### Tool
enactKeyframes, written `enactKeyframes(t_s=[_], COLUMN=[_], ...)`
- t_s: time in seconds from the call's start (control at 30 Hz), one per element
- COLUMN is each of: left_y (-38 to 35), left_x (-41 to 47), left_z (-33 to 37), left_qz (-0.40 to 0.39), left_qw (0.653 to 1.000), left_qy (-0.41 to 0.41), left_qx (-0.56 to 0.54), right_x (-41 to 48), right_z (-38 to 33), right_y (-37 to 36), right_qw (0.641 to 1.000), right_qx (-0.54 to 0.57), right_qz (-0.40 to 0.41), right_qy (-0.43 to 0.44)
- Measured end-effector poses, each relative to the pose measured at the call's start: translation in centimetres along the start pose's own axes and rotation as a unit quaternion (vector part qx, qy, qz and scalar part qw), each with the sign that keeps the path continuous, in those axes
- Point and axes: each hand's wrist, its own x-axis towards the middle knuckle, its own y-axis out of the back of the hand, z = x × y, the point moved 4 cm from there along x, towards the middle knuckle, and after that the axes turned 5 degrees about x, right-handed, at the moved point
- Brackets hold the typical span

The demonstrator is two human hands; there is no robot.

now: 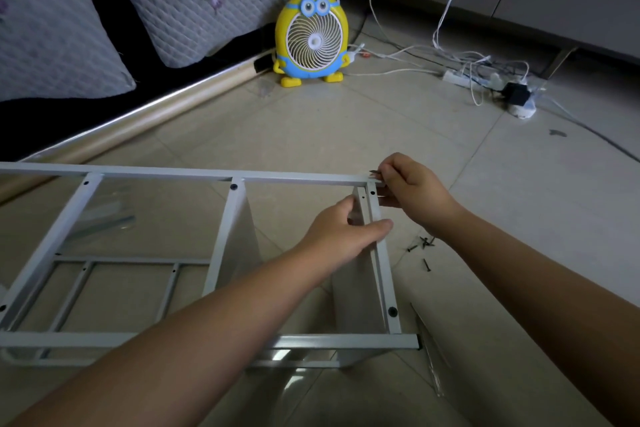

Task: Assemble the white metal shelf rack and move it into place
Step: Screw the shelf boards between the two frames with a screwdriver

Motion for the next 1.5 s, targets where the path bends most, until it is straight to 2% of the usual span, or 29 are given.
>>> enactKeyframes(t_s=[0.2, 0.33, 0.53, 0.77, 1.0, 1.27, 1.37, 1.5], left_y=[0.0, 0.2, 0.2, 0.0, 0.5, 0.2, 0.1, 0.2], left_x=[-0.3, -0.7, -1.7, -2.2, -1.7, -2.3, -2.4, -2.6], left_z=[0.8, 1.1, 1.5, 0.8, 0.3, 0.8, 0.8, 0.5], left_qz=[0.065, 0.124, 0.169, 0.194, 0.198, 0.19, 0.18, 0.159], left_qw=[0.992, 0.98, 0.964, 0.964, 0.973, 0.979, 0.982, 0.986], left_qy=[-0.042, -0.033, -0.037, -0.059, -0.032, -0.011, -0.011, -0.004], left_qx=[0.098, 0.15, 0.202, 0.175, 0.112, 0.077, 0.058, 0.055], right_x=[0.0, 0.1, 0.2, 0.3, 0.4, 0.1, 0.2, -0.3], right_z=[-0.1, -0.3, -0.6, -0.7, -0.7, -1.2, -1.7, -3.7], right_y=[-0.3, -0.8, -1.1, -0.8, -1.0, -1.0, -0.6, 0.4], right_qw=[1.0, 0.999, 0.998, 0.996, 0.995, 0.989, 0.975, 0.912], right_qx=[-0.019, -0.031, -0.054, -0.047, -0.029, -0.1, -0.194, -0.353], right_qz=[-0.01, -0.025, -0.036, -0.068, -0.094, -0.109, -0.09, -0.077], right_qy=[0.016, 0.011, 0.011, -0.017, -0.029, -0.011, 0.05, 0.194])
